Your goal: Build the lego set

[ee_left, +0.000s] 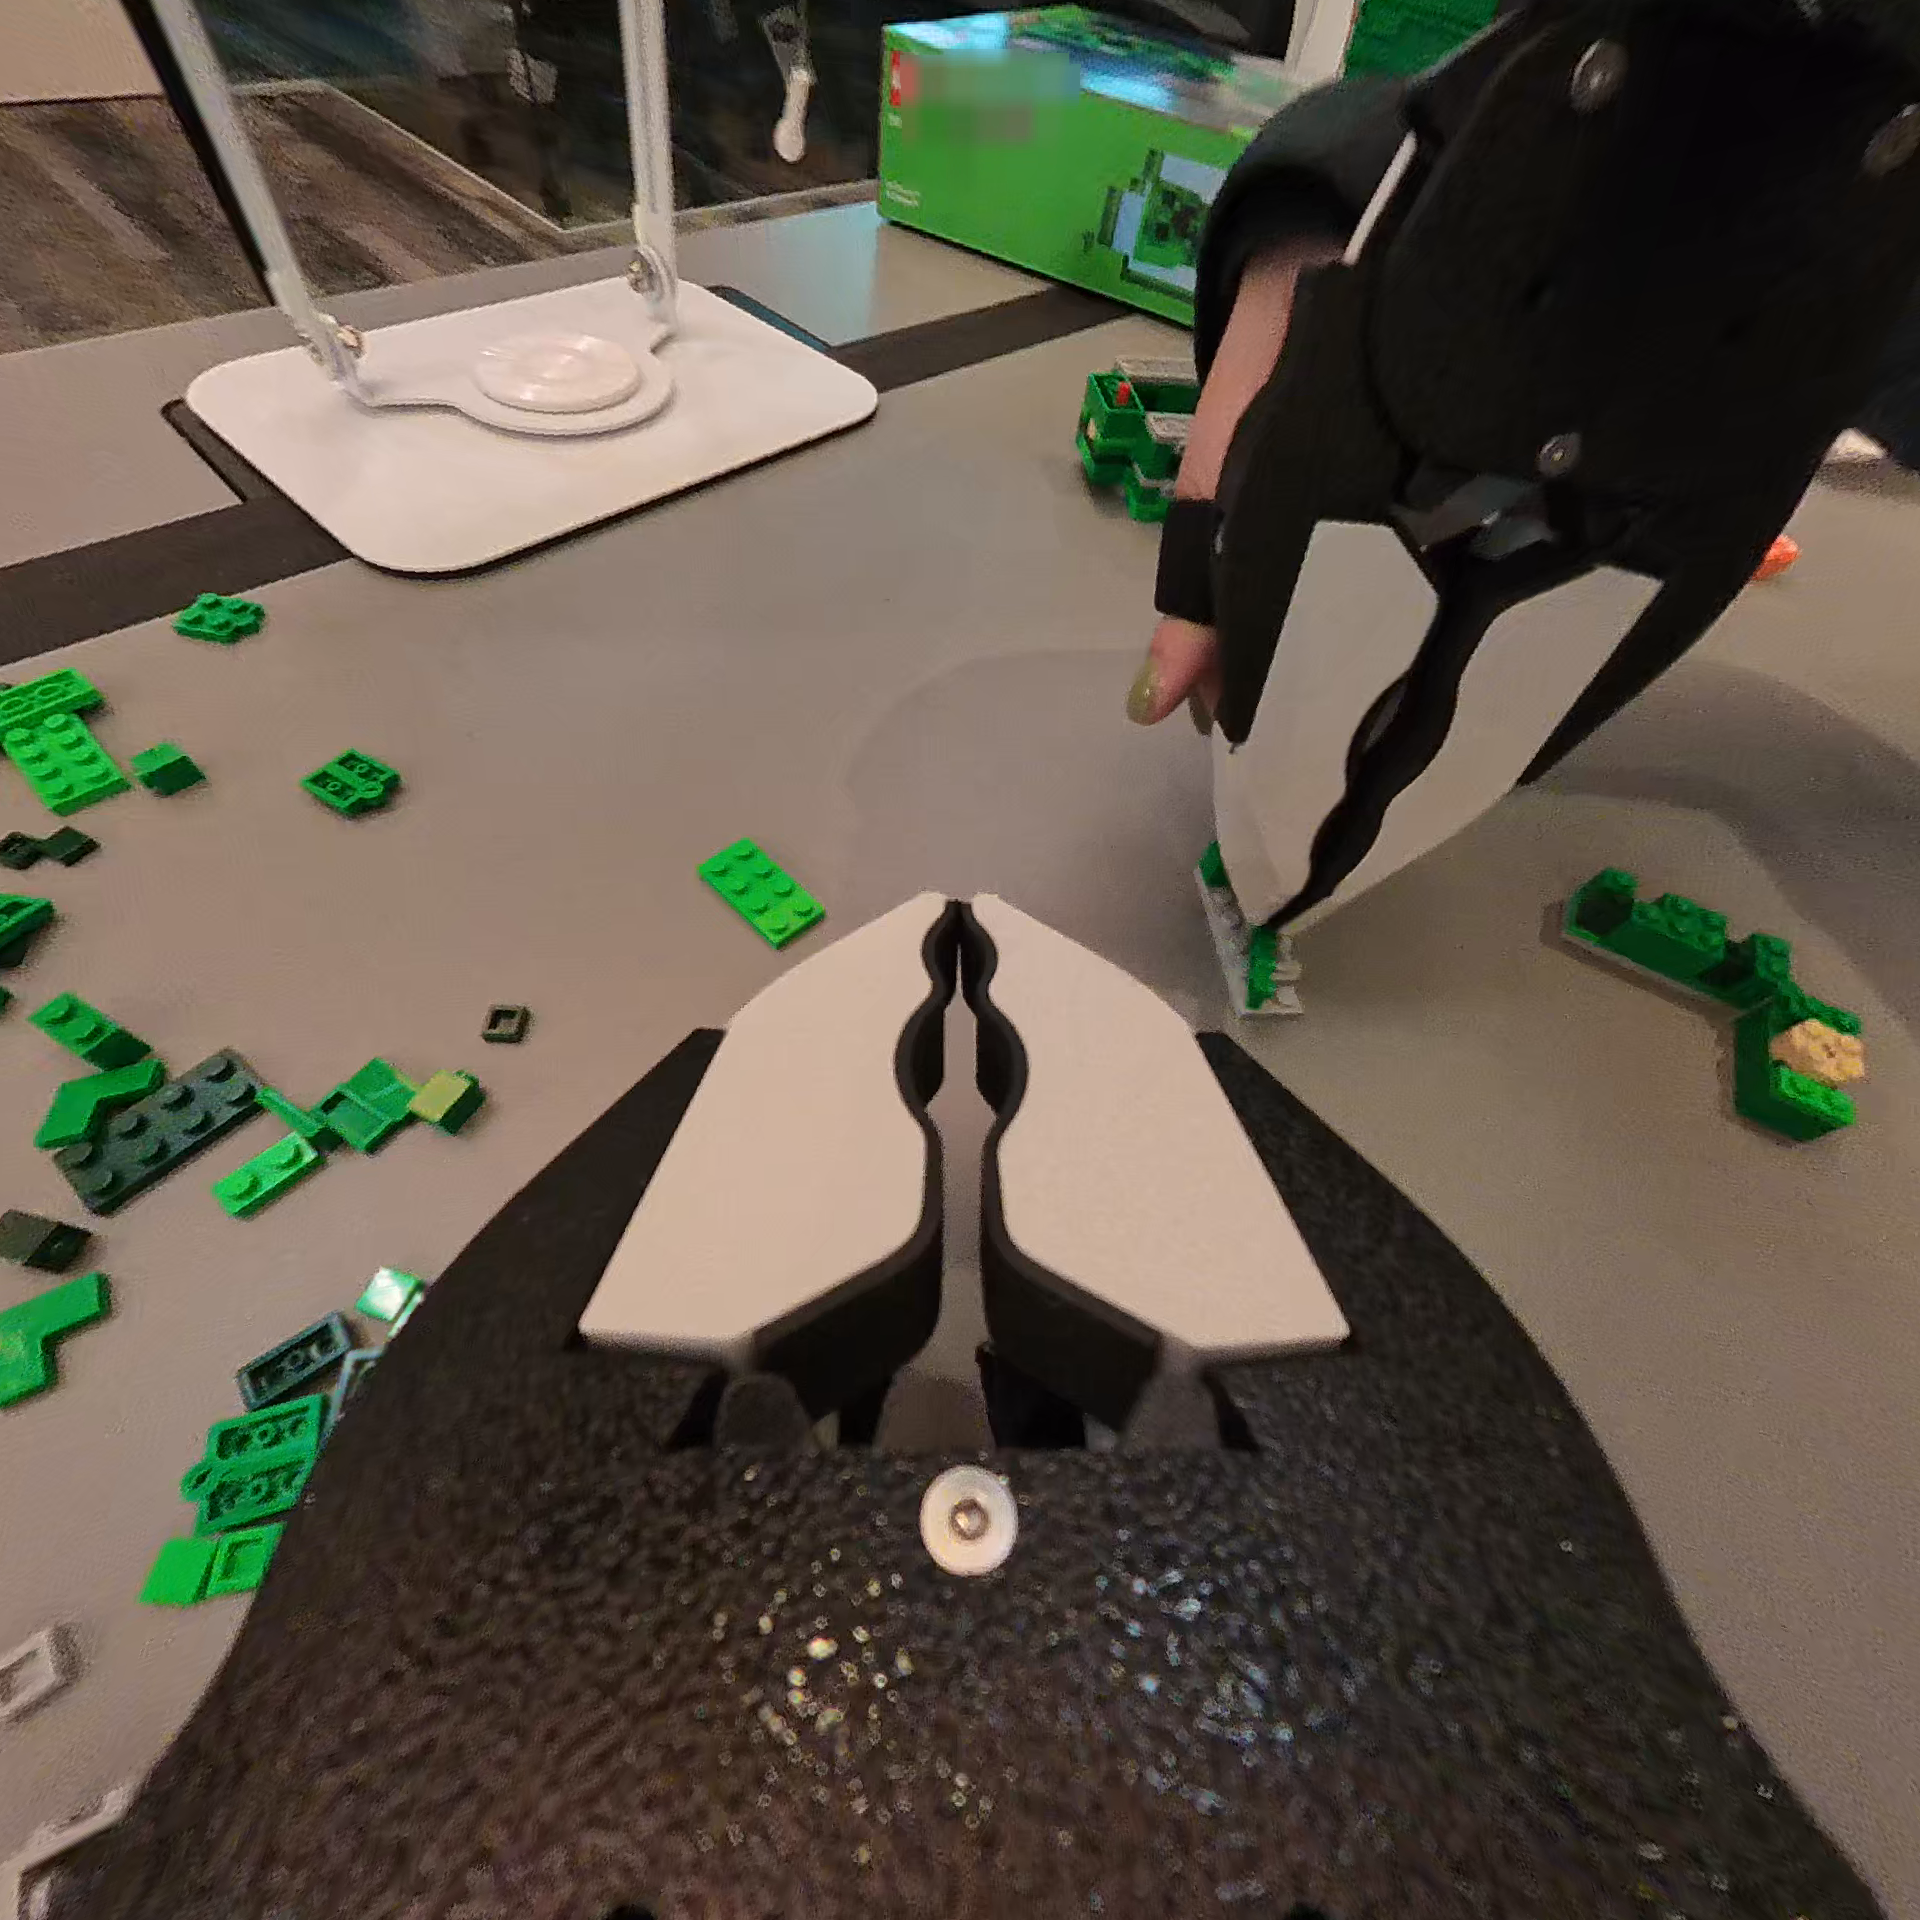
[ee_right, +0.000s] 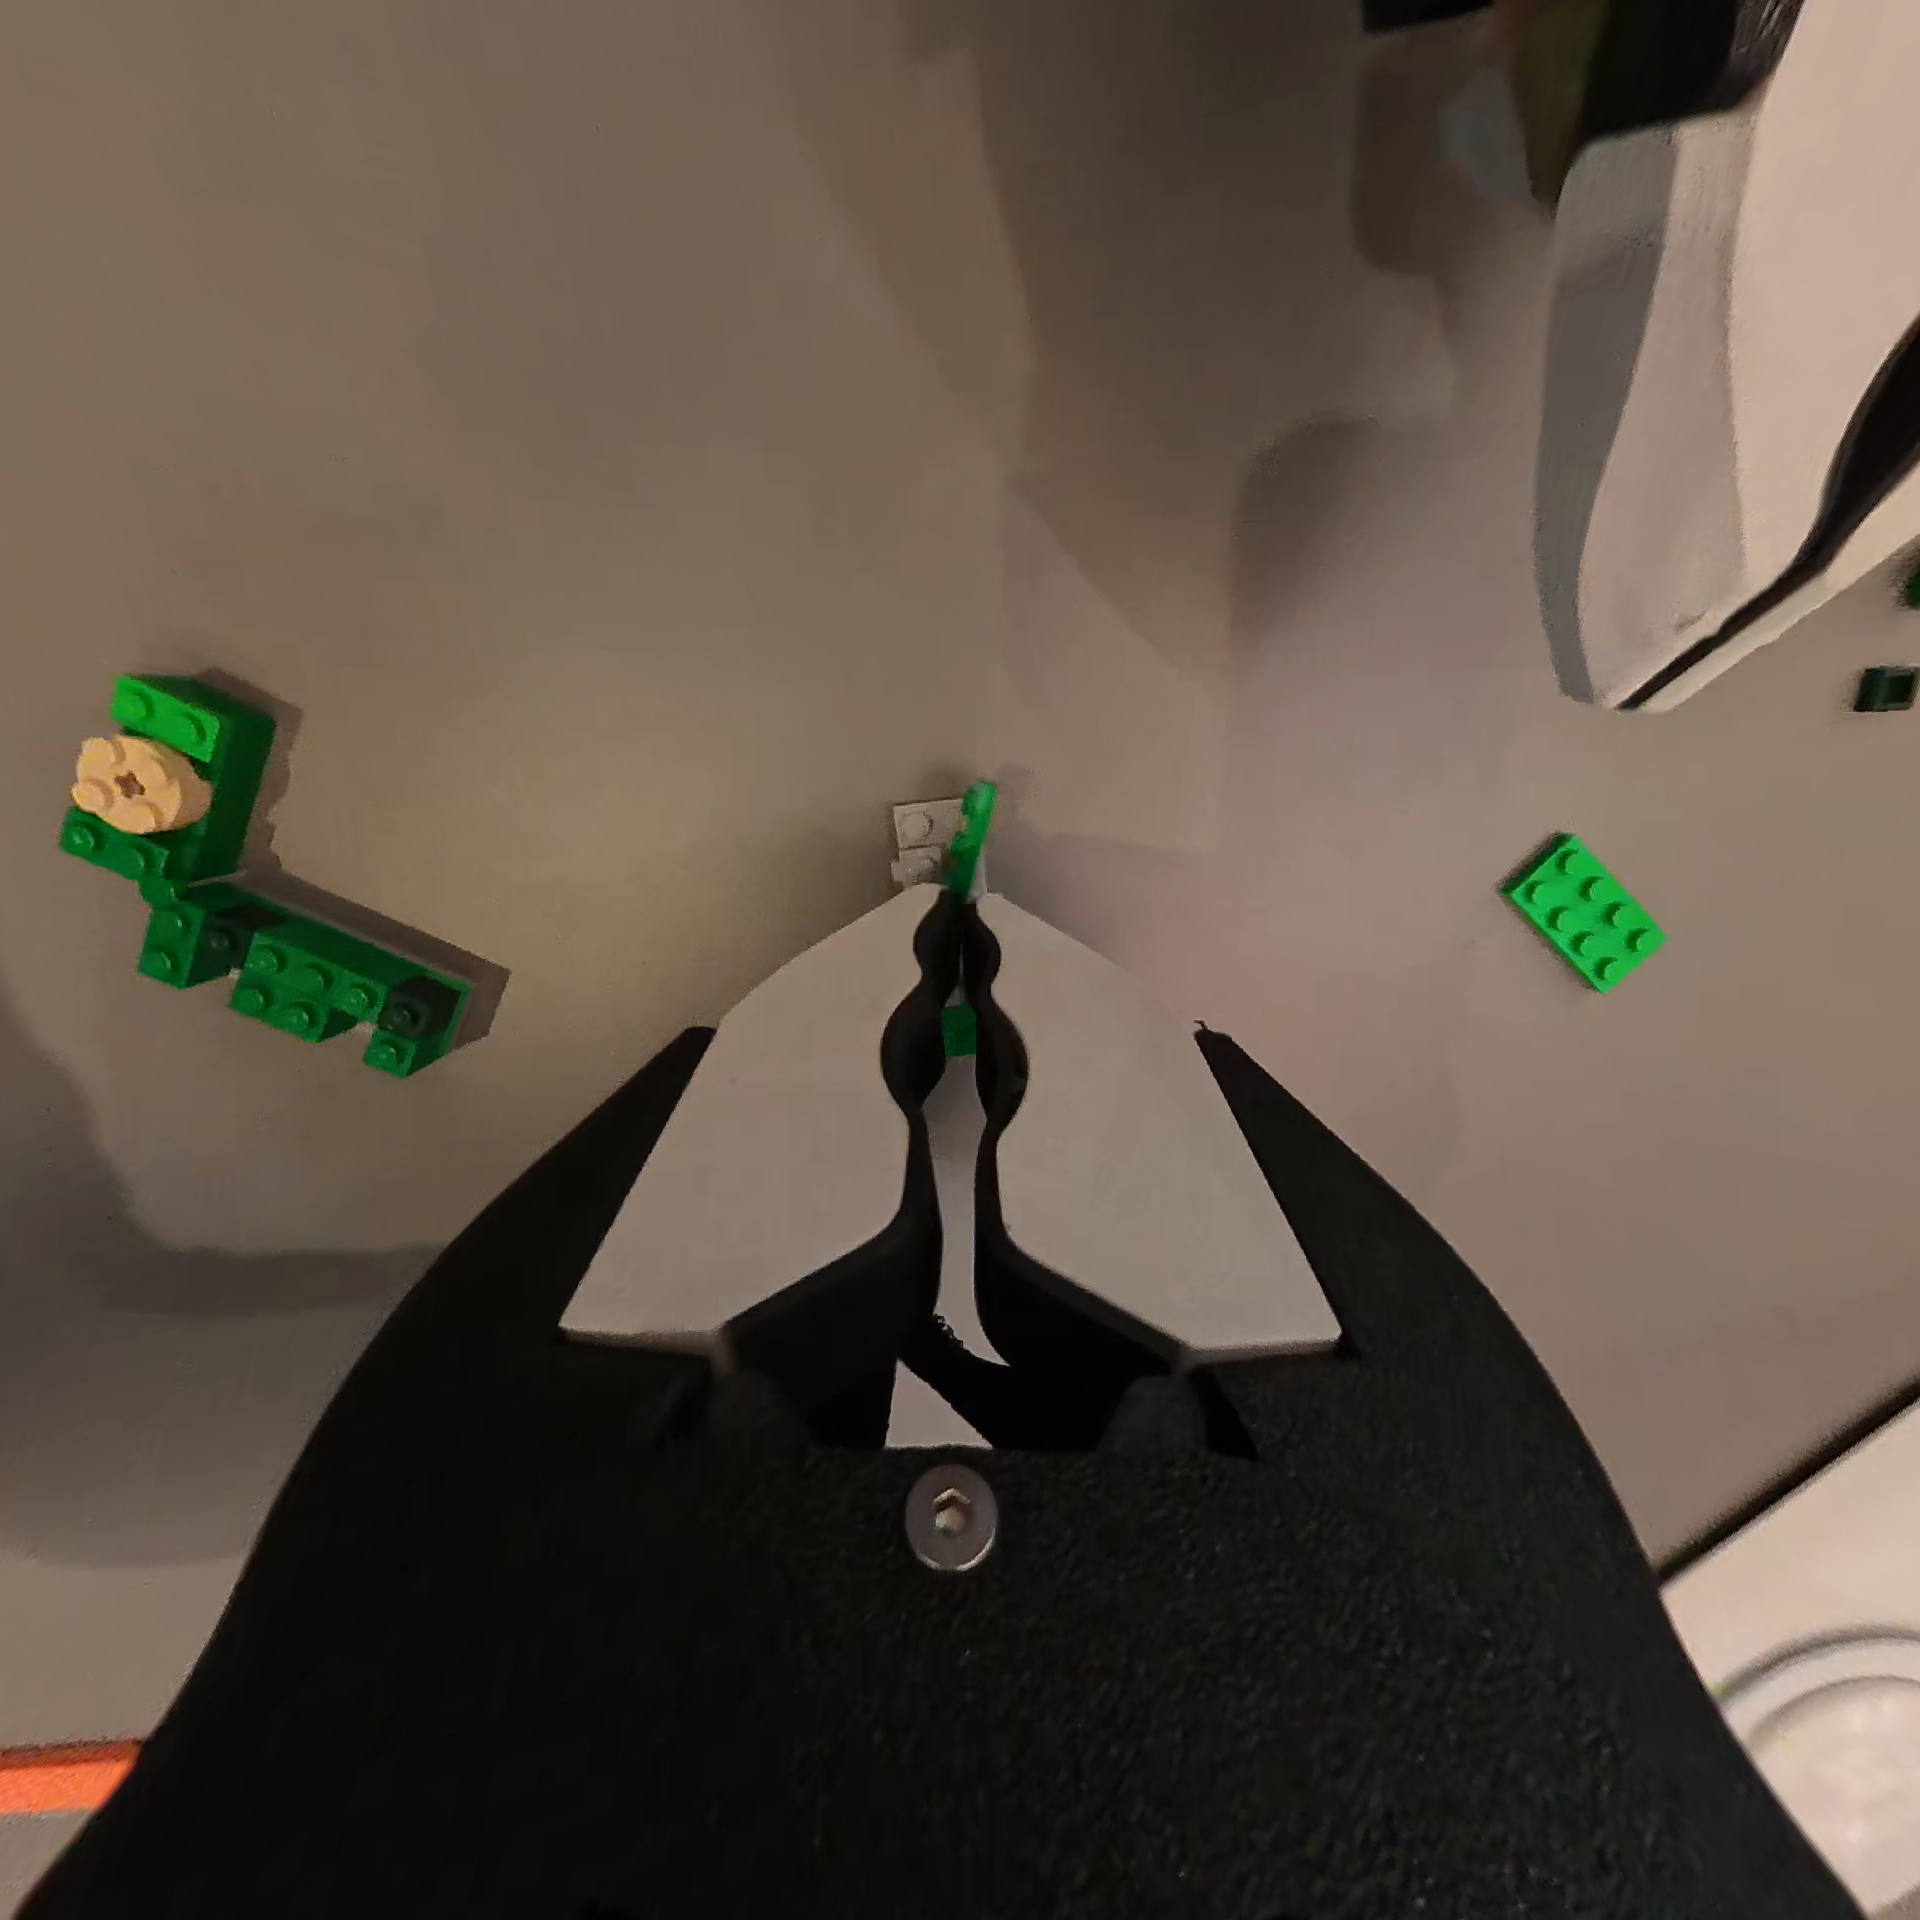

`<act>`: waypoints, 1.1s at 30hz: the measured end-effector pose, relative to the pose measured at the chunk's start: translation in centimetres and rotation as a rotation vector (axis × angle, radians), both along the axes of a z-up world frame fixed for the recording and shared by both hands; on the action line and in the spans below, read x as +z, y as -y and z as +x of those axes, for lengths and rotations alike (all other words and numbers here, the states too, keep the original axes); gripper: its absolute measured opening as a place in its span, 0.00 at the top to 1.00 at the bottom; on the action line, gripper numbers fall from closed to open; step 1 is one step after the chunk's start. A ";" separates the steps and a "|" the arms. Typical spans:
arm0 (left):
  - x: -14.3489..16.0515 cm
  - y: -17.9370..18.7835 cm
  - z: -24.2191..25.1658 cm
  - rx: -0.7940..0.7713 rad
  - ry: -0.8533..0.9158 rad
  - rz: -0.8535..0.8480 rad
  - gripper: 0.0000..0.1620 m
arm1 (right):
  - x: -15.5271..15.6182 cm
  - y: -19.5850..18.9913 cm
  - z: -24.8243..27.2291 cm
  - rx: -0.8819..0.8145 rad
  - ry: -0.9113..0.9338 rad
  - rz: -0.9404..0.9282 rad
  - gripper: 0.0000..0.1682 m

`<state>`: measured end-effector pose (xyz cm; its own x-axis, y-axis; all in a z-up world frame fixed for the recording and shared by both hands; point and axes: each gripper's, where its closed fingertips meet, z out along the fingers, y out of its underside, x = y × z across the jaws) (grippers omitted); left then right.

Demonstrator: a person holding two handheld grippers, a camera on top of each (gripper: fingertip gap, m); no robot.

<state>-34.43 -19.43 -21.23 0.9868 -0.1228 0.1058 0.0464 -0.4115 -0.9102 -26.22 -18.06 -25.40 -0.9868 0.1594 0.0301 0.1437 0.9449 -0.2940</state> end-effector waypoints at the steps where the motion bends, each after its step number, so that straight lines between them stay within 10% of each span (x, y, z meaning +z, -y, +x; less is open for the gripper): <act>1: -0.2 0.0 0.3 -0.014 -0.011 -0.009 1.00 | 0.0 -0.1 0.1 0.013 -0.006 0.010 1.00; 33: -2.7 -0.1 2.2 -0.121 -0.099 -0.139 1.00 | -1.1 -0.5 -1.9 -0.140 0.099 -0.044 0.98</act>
